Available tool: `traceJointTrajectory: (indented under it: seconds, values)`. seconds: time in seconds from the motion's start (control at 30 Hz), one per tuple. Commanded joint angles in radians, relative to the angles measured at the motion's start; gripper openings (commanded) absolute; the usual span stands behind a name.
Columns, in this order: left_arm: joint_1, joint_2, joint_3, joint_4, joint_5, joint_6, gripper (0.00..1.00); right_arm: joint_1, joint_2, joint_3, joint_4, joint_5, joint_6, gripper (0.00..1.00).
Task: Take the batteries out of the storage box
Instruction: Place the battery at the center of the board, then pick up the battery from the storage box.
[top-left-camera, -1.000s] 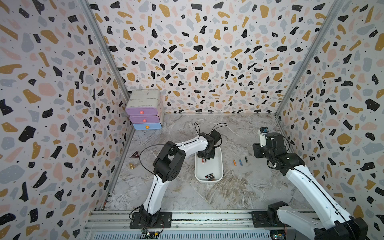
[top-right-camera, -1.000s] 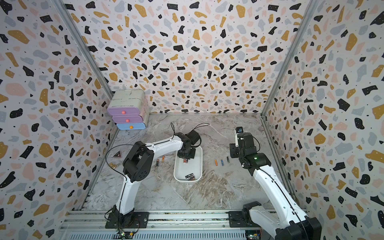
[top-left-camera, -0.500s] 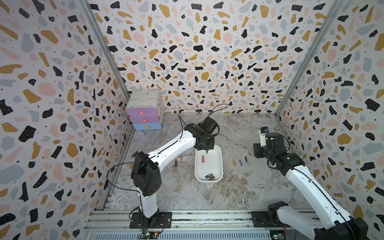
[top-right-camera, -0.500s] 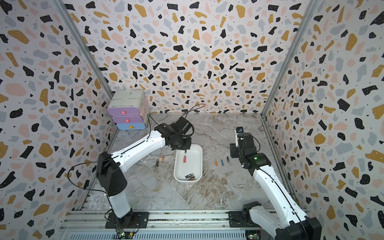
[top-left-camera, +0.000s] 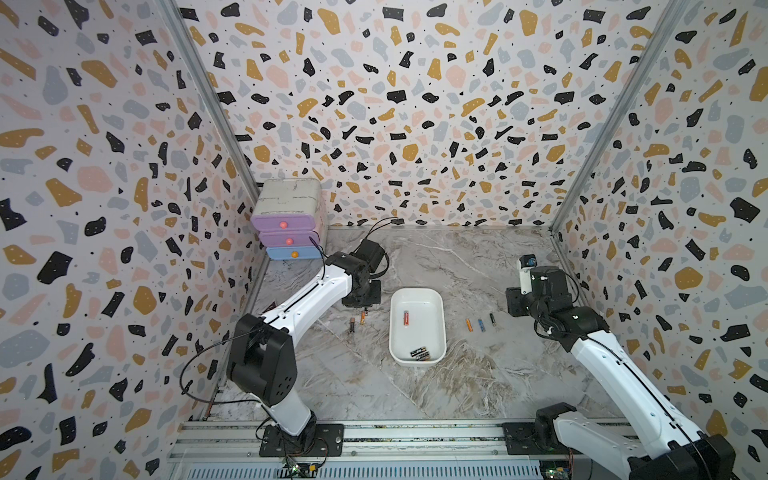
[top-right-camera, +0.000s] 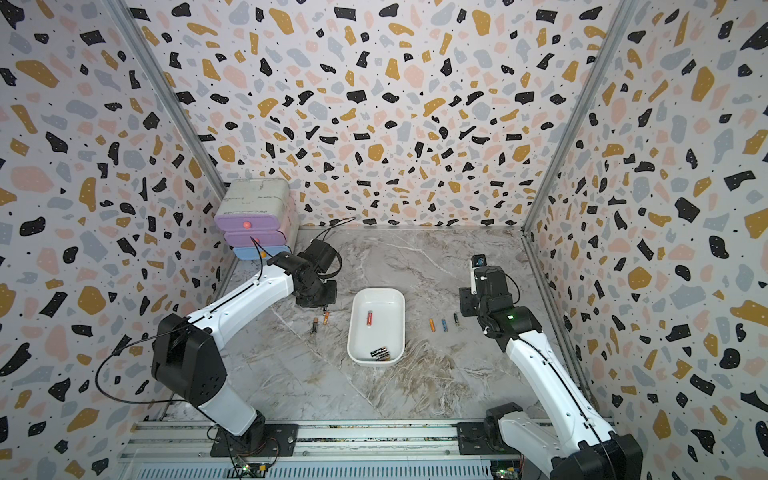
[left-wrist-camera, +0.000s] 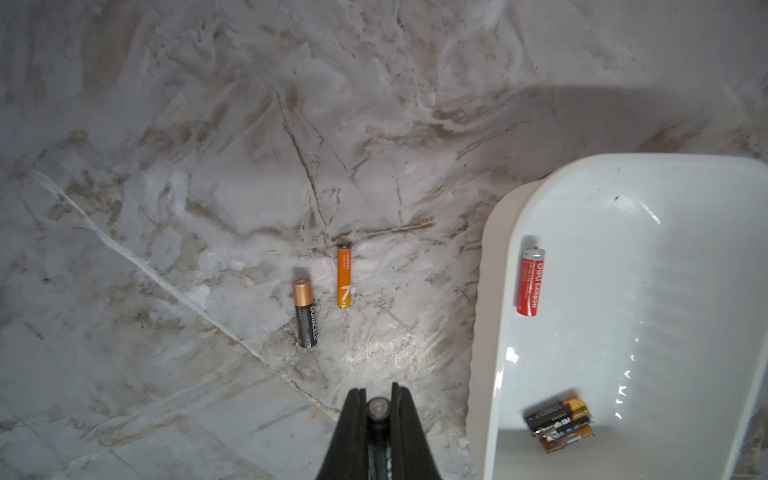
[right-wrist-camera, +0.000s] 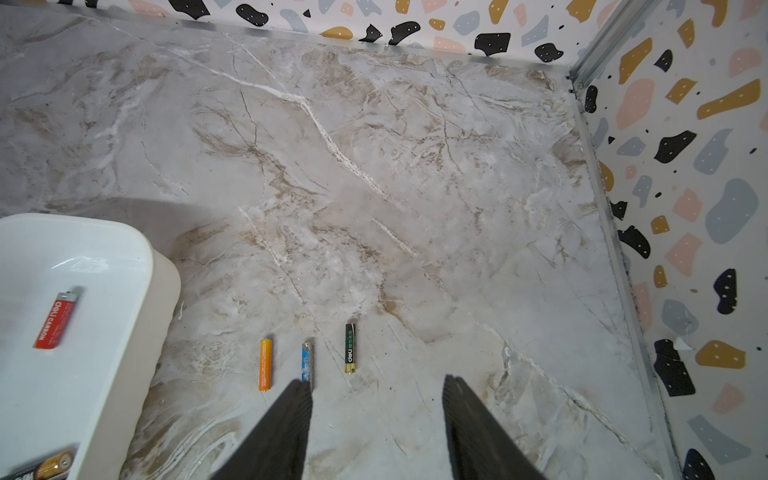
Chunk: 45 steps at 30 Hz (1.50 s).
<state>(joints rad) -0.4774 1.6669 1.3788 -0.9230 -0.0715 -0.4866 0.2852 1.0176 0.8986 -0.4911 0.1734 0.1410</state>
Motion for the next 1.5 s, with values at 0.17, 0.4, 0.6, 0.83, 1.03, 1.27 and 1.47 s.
traceJointTrajectory:
  seconds: [0.17, 0.4, 0.6, 0.83, 1.03, 1.27, 1.47]
  values:
    - [-0.003, 0.177, 0.018, 0.119, 0.009, 0.046, 0.01, -0.003, -0.017, -0.001, 0.004, 0.005, -0.002, 0.57]
    - [-0.003, 0.278, 0.036, 0.134, -0.012, 0.033, 0.02, -0.003, -0.025, 0.000, 0.003, 0.006, -0.002, 0.57]
    - [-0.003, 0.330, 0.040, 0.145, -0.013, 0.033, 0.04, -0.003, -0.022, 0.000, 0.002, 0.001, -0.003, 0.57]
    - [-0.003, 0.343, 0.051, 0.145, -0.021, 0.033, 0.26, -0.003, -0.022, -0.004, 0.006, -0.001, -0.002, 0.57]
    - [-0.004, 0.297, 0.068, 0.100, -0.024, 0.025, 0.36, -0.003, -0.025, -0.002, 0.005, -0.002, -0.003, 0.57]
    - [-0.034, 0.028, 0.090, 0.042, -0.013, -0.007, 0.41, -0.003, -0.021, -0.009, 0.012, -0.011, -0.001, 0.57]
    - [-0.129, -0.094, 0.113, 0.031, -0.012, -0.029, 0.47, -0.001, -0.028, -0.058, 0.018, -0.081, 0.011, 0.57]
